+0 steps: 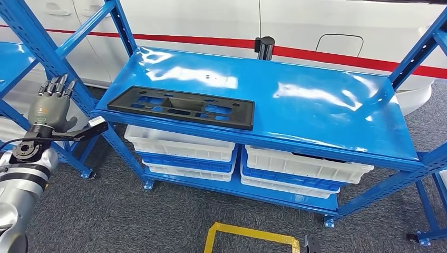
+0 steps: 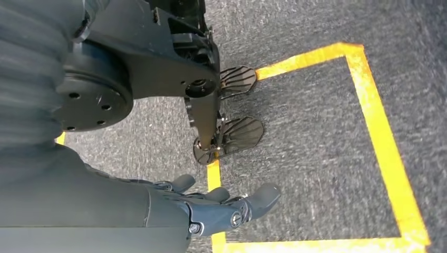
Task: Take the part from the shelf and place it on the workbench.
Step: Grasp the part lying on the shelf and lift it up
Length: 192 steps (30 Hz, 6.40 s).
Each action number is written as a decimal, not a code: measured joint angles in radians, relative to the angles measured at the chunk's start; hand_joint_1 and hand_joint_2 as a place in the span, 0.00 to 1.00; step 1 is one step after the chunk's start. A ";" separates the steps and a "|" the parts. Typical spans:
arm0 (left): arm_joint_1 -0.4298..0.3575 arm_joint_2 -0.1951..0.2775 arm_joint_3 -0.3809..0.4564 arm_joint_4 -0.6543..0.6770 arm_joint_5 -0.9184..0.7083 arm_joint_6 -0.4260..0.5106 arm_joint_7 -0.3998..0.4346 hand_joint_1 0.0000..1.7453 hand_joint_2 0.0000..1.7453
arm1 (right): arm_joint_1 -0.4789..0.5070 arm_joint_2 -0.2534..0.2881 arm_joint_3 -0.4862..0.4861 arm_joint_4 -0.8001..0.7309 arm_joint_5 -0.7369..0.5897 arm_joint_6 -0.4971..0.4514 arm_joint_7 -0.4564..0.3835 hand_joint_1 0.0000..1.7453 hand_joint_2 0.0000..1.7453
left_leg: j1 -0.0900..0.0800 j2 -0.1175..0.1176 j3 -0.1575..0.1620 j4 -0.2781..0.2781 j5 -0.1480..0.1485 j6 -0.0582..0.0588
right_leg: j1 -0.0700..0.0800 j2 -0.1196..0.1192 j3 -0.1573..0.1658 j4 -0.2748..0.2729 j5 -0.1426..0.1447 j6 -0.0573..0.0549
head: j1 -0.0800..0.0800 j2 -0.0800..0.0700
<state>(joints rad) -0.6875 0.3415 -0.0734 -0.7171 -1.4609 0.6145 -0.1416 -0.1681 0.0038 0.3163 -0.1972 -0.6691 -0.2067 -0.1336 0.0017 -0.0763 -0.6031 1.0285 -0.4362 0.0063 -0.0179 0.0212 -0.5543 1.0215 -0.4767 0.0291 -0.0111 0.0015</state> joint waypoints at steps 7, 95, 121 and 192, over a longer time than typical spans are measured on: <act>-0.050 -0.044 -0.053 0.094 -0.055 0.026 0.033 0.00 1.00 | -0.016 0.006 0.013 0.000 0.008 0.008 0.002 0.00 1.00 | 0.000 -0.013 -0.001 0.000 0.005 0.000 | 0.000 -0.011 -0.007 -0.001 0.000 0.000 | 0.000 0.000; -0.069 -0.312 -0.193 0.123 -0.108 0.085 0.088 0.00 1.00 | -0.049 -0.019 0.050 0.003 0.058 0.008 0.011 0.00 1.00 | 0.000 0.004 -0.010 0.000 0.011 -0.001 | 0.000 0.003 -0.009 0.000 0.012 0.003 | 0.000 0.000; -0.105 -0.335 -0.205 0.187 -0.089 0.085 0.095 0.00 1.00 | -0.059 -0.019 0.063 0.003 0.065 0.011 0.015 0.00 1.00 | 0.000 0.004 -0.010 0.000 0.011 -0.001 | 0.000 0.003 -0.009 0.000 0.012 0.003 | 0.000 0.000; -0.170 -0.299 -0.245 0.287 -0.087 0.087 0.097 1.00 0.00 | -0.072 -0.045 0.074 0.003 0.073 0.050 -0.017 0.00 1.00 | 0.000 0.003 -0.011 0.000 0.011 -0.001 | 0.000 0.002 -0.009 0.000 0.012 0.003 | 0.000 0.000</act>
<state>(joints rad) -0.8572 0.0426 -0.3181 -0.4299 -1.5481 0.7019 -0.0445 -0.2404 -0.0410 0.3906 -0.1938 -0.5959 -0.1562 -0.1502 0.0015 -0.0730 -0.6142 1.0287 -0.4248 0.0055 -0.0183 0.0236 -0.5634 1.0212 -0.4649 0.0319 -0.0112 0.0017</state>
